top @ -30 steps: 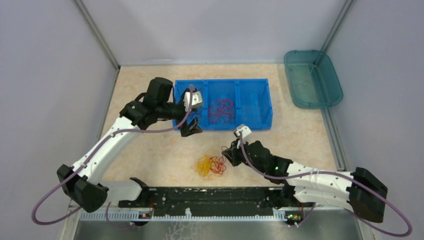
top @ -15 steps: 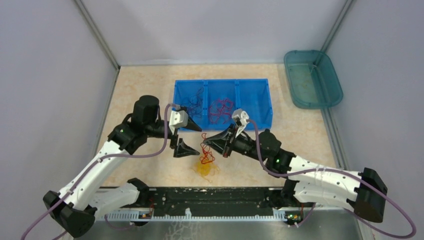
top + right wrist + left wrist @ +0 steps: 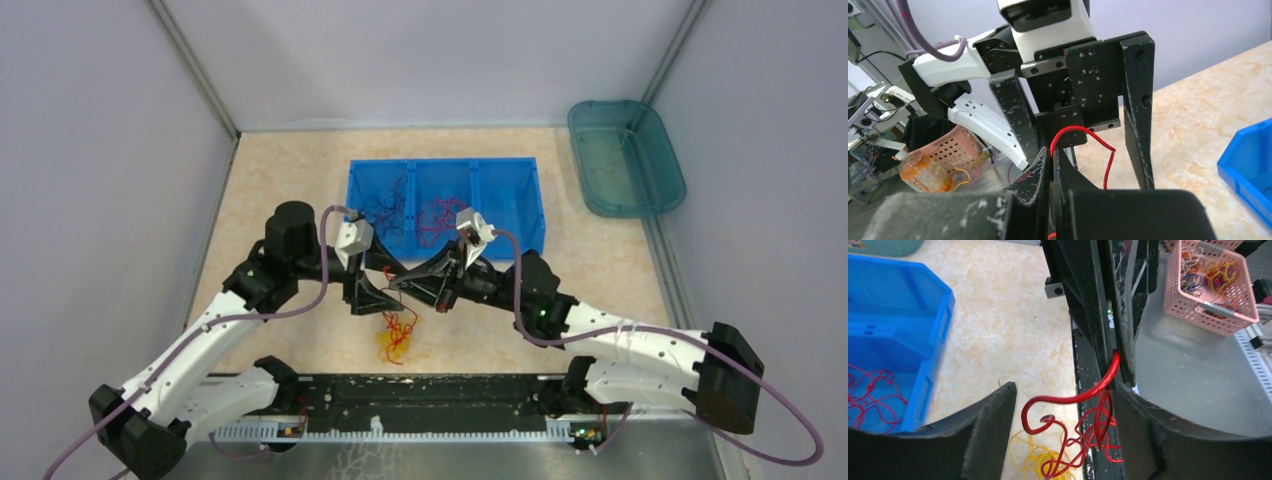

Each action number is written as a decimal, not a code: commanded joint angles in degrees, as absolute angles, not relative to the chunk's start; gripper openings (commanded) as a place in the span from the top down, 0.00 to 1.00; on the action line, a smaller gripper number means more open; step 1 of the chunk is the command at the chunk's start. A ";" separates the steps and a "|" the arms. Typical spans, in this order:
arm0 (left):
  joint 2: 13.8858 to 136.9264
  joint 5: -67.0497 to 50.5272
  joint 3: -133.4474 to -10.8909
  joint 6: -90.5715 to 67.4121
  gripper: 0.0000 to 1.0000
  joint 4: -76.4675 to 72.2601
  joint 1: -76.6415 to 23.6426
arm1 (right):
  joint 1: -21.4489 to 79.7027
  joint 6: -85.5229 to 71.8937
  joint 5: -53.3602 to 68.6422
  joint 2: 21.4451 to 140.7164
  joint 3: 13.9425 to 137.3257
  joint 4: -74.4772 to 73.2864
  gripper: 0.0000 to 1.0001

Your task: Untangle the cables

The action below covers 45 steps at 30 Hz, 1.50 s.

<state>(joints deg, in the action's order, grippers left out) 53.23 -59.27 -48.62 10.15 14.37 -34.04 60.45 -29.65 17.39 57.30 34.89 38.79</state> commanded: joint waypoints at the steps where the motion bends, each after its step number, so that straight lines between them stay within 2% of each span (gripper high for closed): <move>1: 53.59 -64.20 -47.85 2.85 0.33 6.90 -34.45 | 60.03 -30.83 19.19 58.31 37.84 45.27 1.00; 3: 53.93 -65.61 -47.66 1.13 0.50 5.95 -34.56 | 60.06 -30.78 18.50 58.09 37.66 45.38 1.00; 8: 53.37 -64.73 -47.28 3.54 0.86 8.75 -34.58 | 60.03 -29.80 14.63 55.05 36.35 44.78 1.00; 9: 53.28 -64.32 -47.25 4.05 0.92 9.05 -34.58 | 60.00 -29.65 13.73 54.29 35.93 44.77 1.00; 11: 53.26 -63.50 -47.40 4.50 0.95 9.51 -34.56 | 59.86 -29.42 12.63 52.93 35.25 44.74 1.00; 12: 53.40 -63.16 -47.82 4.55 0.96 9.52 -34.62 | 59.71 -29.29 12.38 52.39 35.12 44.36 0.93; 14: 53.97 -62.04 -49.08 4.71 0.99 9.51 -34.65 | 59.66 -28.79 11.64 51.37 34.61 42.81 0.56; 15: 54.35 -61.34 -50.44 4.72 1.00 9.44 -34.63 | 59.53 -28.46 11.10 50.74 34.06 41.86 0.44; 16: 54.78 -60.83 -51.71 4.76 1.00 9.42 -34.63 | 59.46 -28.17 10.37 49.85 33.18 40.94 0.37; 19: 55.57 -60.26 -55.05 4.67 1.00 9.47 -34.63 | 59.17 -26.83 7.17 46.05 28.88 38.06 0.23; 25: 55.98 -61.13 -58.31 2.27 1.00 9.59 -34.76 | 59.15 -23.65 3.20 37.65 18.64 35.94 0.10; 30: 56.42 -61.76 -59.27 1.43 1.00 9.58 -34.99 | 59.21 -19.76 5.20 44.47 23.25 39.72 0.09; 33: 56.93 -62.03 -60.78 1.09 1.00 10.31 -35.07 | 59.18 -18.99 5.52 51.92 27.61 42.48 0.12; 38: 57.26 -63.16 -63.03 0.62 1.00 11.47 -35.12 | 59.24 -20.52 5.85 61.48 30.30 48.58 0.27; 45: 58.60 -64.59 -68.48 -0.22 1.00 10.96 -35.16 | 59.32 -24.37 6.65 67.21 26.97 55.70 0.47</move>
